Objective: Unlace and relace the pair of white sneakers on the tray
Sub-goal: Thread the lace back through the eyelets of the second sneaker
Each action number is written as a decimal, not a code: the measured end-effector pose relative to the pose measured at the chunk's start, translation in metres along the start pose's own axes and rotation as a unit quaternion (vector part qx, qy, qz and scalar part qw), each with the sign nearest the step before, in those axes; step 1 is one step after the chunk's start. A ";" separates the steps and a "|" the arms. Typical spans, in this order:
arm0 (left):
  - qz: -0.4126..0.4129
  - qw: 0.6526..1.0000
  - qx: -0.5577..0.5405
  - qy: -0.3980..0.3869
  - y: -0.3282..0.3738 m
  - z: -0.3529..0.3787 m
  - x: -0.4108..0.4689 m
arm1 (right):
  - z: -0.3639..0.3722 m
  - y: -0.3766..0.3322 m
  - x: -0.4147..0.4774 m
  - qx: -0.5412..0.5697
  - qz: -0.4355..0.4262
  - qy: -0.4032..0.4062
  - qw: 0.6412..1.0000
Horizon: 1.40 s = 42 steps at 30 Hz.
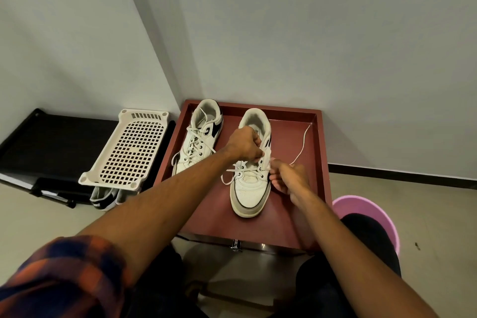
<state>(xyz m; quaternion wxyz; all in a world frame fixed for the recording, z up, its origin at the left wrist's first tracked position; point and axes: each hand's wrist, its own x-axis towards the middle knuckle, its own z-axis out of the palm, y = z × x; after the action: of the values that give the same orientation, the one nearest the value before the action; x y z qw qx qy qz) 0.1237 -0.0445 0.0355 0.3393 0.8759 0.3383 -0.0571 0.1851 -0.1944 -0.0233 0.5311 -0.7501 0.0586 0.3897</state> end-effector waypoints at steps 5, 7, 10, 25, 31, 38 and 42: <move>0.003 1.000 0.011 0.002 0.002 -0.001 -0.001 | 0.005 -0.003 0.006 0.002 0.015 -0.006 1.000; -0.001 1.000 0.012 0.005 0.002 0.000 -0.001 | 0.007 -0.006 0.007 0.016 0.035 -0.017 0.999; 0.002 1.000 0.015 0.000 0.002 -0.001 -0.001 | 0.006 -0.004 0.006 0.024 0.042 -0.021 0.999; 0.020 0.999 0.031 -0.019 0.000 -0.005 -0.002 | -0.054 -0.057 0.047 -0.185 -0.204 0.255 0.927; 0.022 0.999 0.017 -0.025 -0.001 -0.006 -0.002 | -0.045 -0.039 0.035 -0.291 -0.162 0.158 0.930; 0.015 0.999 0.009 -0.031 0.002 -0.006 -0.004 | 0.001 -0.001 0.010 -0.087 -0.064 -0.016 0.994; 0.019 0.999 0.018 -0.028 0.002 -0.006 -0.005 | 0.000 -0.003 0.010 -0.110 -0.088 0.004 0.990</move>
<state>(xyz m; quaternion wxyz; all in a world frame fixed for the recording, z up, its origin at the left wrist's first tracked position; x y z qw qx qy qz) 0.1205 -0.0441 0.0431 0.3336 0.8862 0.3109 -0.0817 0.1938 -0.1897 -0.0275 0.4773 -0.8077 -0.0492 0.3426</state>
